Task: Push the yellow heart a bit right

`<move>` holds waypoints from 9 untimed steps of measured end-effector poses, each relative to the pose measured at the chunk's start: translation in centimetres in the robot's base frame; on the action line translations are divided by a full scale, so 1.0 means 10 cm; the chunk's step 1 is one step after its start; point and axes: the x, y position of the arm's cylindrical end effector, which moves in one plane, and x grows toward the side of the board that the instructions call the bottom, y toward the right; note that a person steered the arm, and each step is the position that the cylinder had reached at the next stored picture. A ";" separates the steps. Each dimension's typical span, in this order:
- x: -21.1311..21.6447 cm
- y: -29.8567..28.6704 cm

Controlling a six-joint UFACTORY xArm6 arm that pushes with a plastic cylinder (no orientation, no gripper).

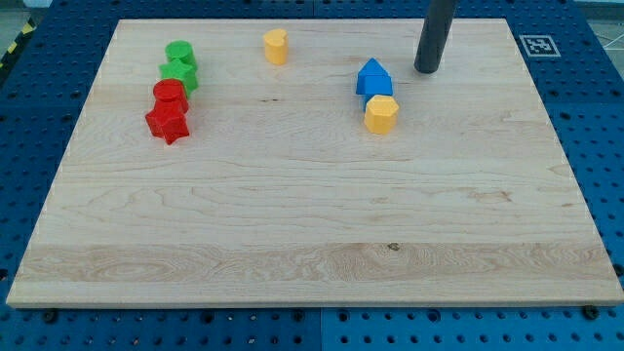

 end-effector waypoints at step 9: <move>-0.81 -2.62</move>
